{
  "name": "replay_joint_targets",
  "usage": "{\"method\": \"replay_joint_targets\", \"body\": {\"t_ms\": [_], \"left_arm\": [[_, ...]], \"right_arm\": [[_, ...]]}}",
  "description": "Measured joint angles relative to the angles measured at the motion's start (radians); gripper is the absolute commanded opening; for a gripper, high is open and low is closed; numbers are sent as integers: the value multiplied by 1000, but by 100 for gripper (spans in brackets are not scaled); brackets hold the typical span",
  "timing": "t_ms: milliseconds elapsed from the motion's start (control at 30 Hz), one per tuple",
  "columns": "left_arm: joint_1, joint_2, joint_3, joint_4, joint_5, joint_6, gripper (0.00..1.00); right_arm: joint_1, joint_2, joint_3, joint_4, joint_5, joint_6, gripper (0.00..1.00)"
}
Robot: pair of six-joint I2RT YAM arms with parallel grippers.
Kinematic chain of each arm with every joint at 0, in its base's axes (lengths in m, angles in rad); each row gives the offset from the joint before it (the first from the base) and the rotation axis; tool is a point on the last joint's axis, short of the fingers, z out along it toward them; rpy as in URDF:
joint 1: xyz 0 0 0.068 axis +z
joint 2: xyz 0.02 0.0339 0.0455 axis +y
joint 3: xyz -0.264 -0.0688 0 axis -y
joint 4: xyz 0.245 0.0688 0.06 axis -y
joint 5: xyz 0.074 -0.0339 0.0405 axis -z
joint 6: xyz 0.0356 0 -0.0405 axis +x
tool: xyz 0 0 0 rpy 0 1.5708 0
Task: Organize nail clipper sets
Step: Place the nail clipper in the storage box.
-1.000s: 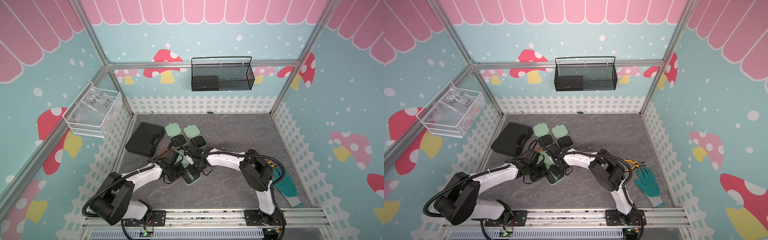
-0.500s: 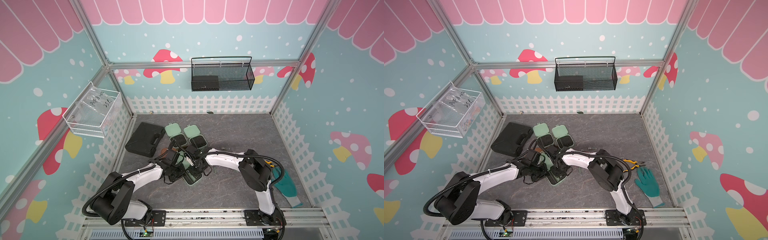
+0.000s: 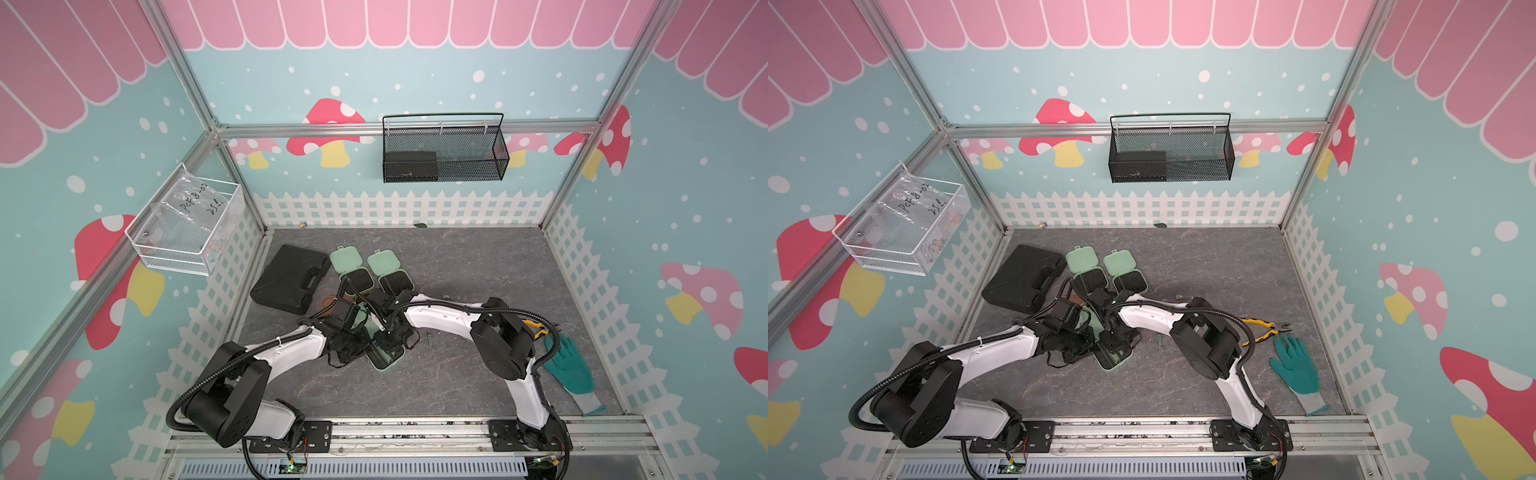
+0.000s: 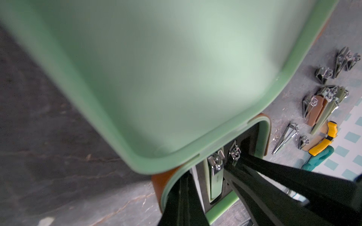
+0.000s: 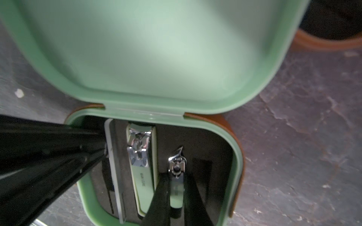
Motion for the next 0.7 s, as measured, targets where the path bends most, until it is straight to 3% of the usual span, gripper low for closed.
{"method": "replay_joint_targets", "body": {"t_ms": [267, 700], "left_arm": [[1, 1, 2, -3, 1, 0, 0], [1, 3, 7, -10, 1, 0, 0]], "right_arm": [[1, -29, -14, 17, -2, -3, 24], [-2, -71, -27, -13, 10, -24, 28]]}}
